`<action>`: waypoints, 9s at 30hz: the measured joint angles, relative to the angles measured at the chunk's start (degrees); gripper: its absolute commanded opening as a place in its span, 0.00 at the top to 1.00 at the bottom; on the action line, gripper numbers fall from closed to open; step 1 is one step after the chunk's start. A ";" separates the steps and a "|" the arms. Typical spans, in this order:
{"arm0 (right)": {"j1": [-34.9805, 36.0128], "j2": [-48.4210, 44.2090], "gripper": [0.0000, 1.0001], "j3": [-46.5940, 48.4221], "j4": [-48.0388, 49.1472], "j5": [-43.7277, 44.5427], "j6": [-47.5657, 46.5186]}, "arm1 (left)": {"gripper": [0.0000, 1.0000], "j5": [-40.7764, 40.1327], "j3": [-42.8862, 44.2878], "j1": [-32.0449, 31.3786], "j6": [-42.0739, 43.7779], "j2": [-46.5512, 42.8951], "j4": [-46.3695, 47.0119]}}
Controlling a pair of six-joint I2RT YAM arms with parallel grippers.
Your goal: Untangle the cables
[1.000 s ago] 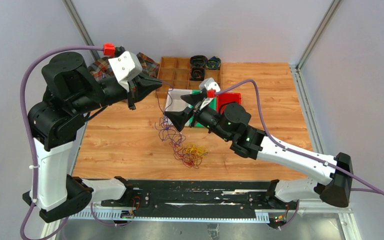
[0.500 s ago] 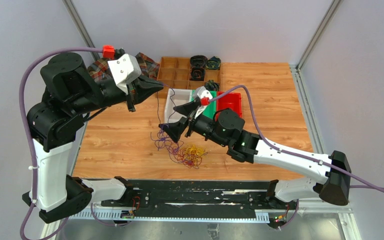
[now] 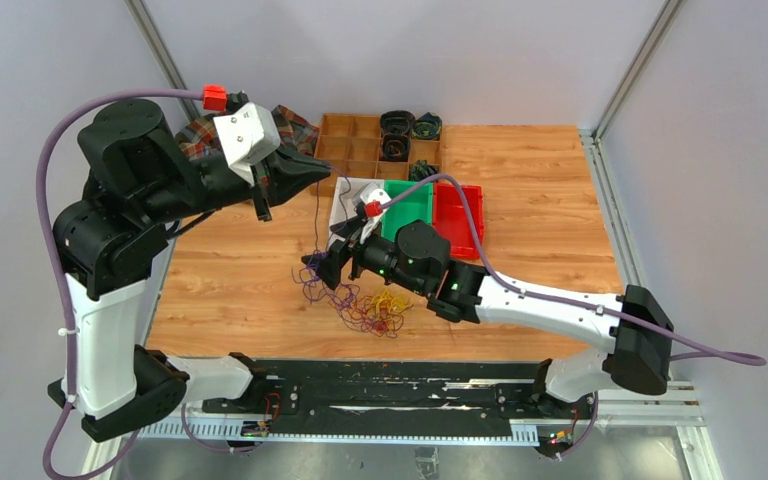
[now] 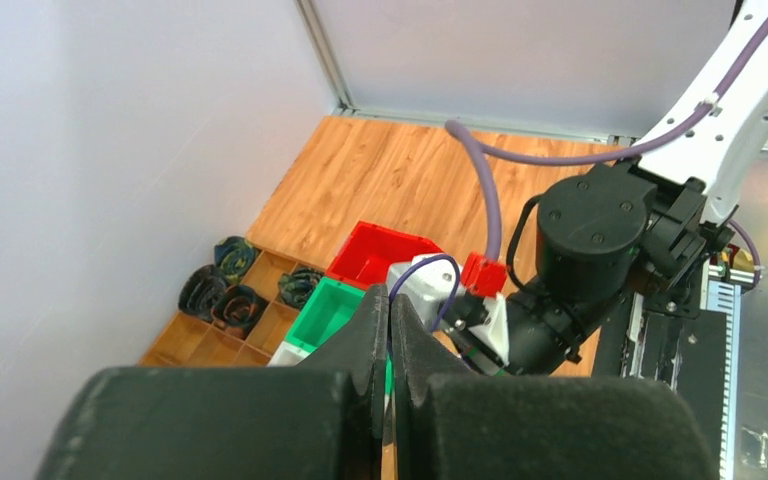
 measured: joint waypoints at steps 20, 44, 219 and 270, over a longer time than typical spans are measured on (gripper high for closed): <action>0.00 1.95 0.14 -15.39 2.03 14.64 0.44 | 1.00 -3.91 3.13 0.00 1.44 0.79 -0.42; 1.27 -8.50 0.11 0.22 -3.98 6.82 -6.58 | 1.00 -13.46 -3.30 0.00 3.54 -0.74 0.00; -29.92 -33.92 0.51 -31.10 -21.64 13.46 10.78 | 0.76 -28.15 -29.88 -2.99 10.16 44.63 41.16; -29.97 -37.42 0.52 -31.08 -27.74 7.45 11.13 | 0.47 8.79 -36.81 -6.12 35.69 37.11 6.64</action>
